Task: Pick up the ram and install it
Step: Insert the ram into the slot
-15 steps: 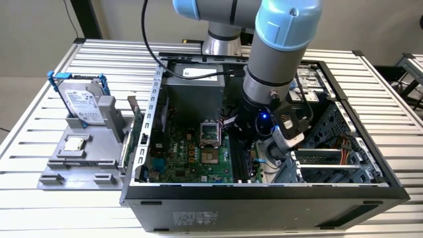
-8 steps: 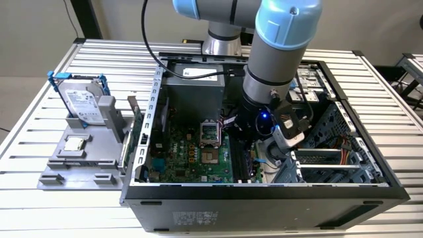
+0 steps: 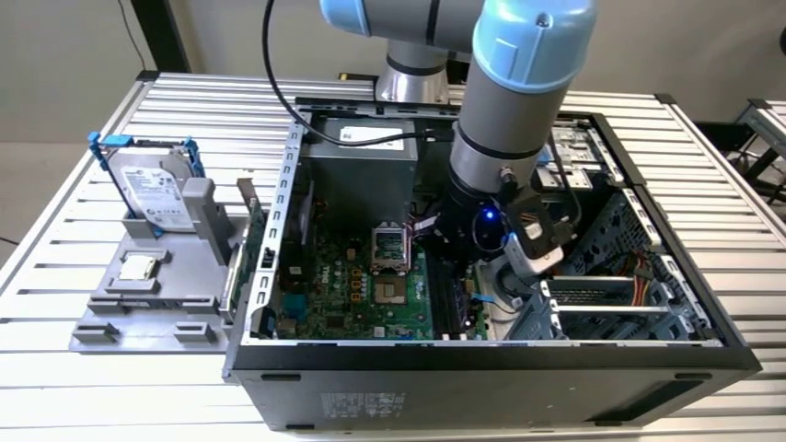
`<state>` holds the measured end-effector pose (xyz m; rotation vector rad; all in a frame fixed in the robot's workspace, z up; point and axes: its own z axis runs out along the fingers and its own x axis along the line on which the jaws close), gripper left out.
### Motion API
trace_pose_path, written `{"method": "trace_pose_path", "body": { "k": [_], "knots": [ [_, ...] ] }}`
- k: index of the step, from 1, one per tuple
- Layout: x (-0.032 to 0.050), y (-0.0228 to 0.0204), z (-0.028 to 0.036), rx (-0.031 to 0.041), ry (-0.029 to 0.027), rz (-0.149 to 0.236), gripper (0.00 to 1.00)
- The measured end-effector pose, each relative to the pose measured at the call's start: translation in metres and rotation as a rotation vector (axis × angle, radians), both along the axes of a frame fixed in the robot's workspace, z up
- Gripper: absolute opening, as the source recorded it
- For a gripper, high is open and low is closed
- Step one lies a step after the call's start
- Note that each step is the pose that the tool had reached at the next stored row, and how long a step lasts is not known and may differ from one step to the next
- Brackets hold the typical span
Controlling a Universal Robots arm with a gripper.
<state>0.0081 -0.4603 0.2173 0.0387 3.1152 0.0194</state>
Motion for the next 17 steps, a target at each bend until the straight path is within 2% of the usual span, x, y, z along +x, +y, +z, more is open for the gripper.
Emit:
{"method": "trace_pose_path", "body": {
  "k": [5, 13, 14, 17],
  "knots": [
    [0.0, 0.0, -0.0073, -0.0002, 0.0, 0.0, 0.0],
    [0.0, 0.0, -0.0084, -0.0002, 0.0002, 0.0, 0.0],
    [0.0, 0.0001, -0.0086, 0.0007, 0.0003, 0.0, 1.0],
    [0.0, 0.0001, -0.0086, 0.0003, 0.0001, 0.0, 1.0]
  ]
}}
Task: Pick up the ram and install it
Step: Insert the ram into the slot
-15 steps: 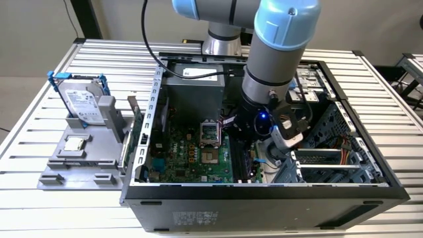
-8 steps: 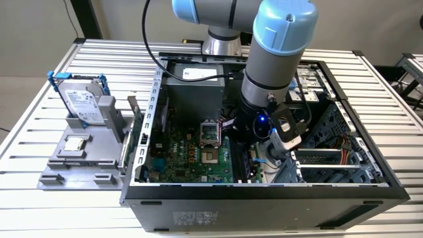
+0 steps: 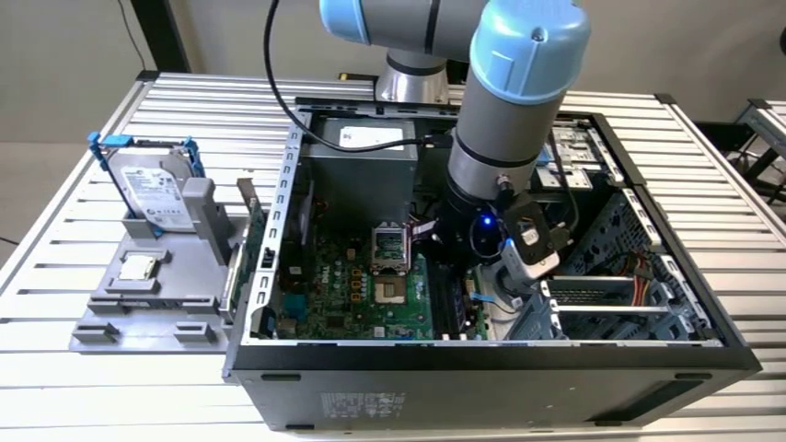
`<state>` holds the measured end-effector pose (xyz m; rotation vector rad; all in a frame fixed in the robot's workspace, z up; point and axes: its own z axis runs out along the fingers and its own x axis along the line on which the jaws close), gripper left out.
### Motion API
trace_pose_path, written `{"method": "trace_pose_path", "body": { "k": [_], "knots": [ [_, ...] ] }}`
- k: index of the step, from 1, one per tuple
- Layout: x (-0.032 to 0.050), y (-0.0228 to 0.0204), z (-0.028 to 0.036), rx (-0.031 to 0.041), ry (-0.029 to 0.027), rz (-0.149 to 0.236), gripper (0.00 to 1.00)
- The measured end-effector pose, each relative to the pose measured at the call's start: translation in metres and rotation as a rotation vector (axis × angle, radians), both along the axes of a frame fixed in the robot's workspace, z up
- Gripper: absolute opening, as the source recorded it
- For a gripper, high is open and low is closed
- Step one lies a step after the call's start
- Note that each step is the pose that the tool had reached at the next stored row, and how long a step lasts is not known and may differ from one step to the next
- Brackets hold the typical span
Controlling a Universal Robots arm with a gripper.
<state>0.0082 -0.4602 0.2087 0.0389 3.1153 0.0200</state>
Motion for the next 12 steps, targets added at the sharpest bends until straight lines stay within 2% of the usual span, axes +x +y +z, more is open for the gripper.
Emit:
{"method": "trace_pose_path", "body": {
  "k": [3, 6, 12],
  "knots": [
    [0.0, -0.0001, 0.0041, 0.0001, 0.0001, -0.001, 1.0],
    [-0.0001, -0.0001, 0.0111, 0.0013, 0.0002, -0.008, 1.0],
    [0.0, -0.0001, 0.0333, 0.0013, 0.0021, -0.012, 1.0]
  ]
}}
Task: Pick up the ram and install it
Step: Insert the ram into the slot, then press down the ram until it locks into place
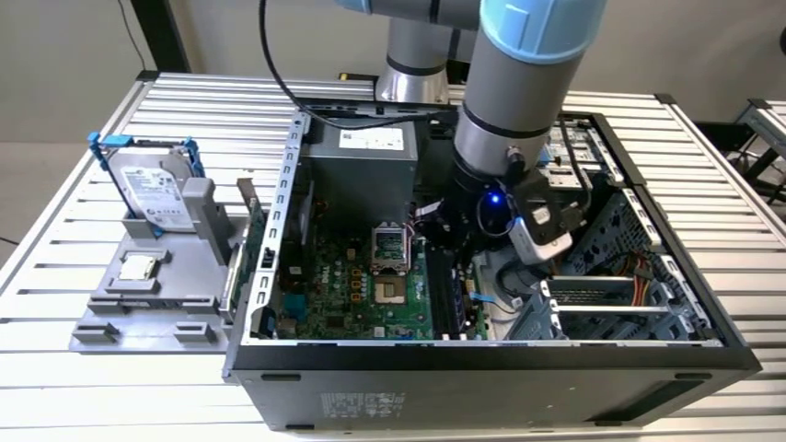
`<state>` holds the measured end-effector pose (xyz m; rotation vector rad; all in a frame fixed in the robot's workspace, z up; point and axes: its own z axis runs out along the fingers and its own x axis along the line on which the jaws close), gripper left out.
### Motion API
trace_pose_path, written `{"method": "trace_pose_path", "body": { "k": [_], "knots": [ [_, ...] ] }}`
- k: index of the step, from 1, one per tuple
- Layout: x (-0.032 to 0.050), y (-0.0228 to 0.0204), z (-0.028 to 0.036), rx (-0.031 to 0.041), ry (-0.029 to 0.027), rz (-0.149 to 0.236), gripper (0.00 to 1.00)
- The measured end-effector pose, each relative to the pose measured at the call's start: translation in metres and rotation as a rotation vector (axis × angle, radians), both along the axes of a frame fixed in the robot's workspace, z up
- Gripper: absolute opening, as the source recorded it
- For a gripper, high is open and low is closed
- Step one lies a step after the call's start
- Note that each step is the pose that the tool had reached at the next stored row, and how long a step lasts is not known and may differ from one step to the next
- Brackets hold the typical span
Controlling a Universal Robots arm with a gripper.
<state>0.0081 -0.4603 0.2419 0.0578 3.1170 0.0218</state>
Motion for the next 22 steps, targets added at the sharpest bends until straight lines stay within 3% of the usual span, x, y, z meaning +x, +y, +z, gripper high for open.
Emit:
{"method": "trace_pose_path", "body": {
  "k": [5, 6, 22],
  "knots": [
    [0.0, 0.0, 0.0026, 0.0004, 0.0004, 0.0, 1.0],
    [0.0, 0.0, 0.0027, 0.0003, 0.0005, 0.0, 0.0],
    [0.0, 0.0, 0.0034, 0.0001, 0.0005, 0.0, 0.0]
  ]
}}
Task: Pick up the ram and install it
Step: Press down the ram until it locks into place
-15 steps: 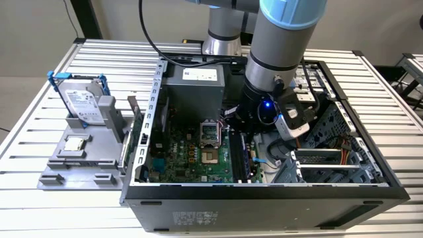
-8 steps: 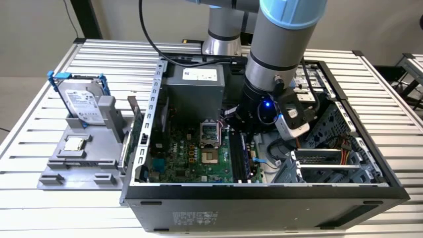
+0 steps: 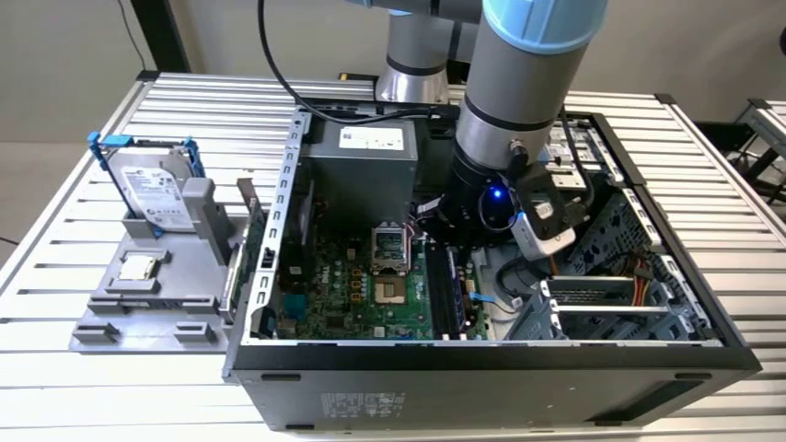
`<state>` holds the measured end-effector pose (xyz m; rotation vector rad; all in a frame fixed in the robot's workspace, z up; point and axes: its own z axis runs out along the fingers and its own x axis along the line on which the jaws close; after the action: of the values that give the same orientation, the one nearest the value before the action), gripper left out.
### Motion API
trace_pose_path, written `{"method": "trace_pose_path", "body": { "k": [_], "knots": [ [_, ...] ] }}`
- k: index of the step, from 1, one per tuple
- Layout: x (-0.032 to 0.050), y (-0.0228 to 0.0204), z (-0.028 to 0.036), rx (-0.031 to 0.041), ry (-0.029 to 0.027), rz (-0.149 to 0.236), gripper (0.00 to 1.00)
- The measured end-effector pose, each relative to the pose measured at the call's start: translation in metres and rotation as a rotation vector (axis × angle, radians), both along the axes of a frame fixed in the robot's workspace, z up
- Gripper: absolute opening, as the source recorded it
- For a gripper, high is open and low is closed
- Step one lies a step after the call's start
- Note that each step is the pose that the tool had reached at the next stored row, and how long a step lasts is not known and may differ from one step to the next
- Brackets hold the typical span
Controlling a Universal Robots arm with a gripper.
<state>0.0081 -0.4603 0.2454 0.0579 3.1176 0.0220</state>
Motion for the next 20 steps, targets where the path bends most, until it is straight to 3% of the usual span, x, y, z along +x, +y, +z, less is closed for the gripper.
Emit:
{"method": "trace_pose_path", "body": {
  "k": [3, 7, 20],
  "knots": [
    [0.0, 0.0, 0.0, 0.0, -0.0001, 0.004, 0.0],
    [0.0, 0.0, 0.0, -0.0001, 0.0, 0.04, 0.0],
    [0.0, 0.0, 0.0, 0.0, 0.0, 0.233, 0.0]
  ]
}}
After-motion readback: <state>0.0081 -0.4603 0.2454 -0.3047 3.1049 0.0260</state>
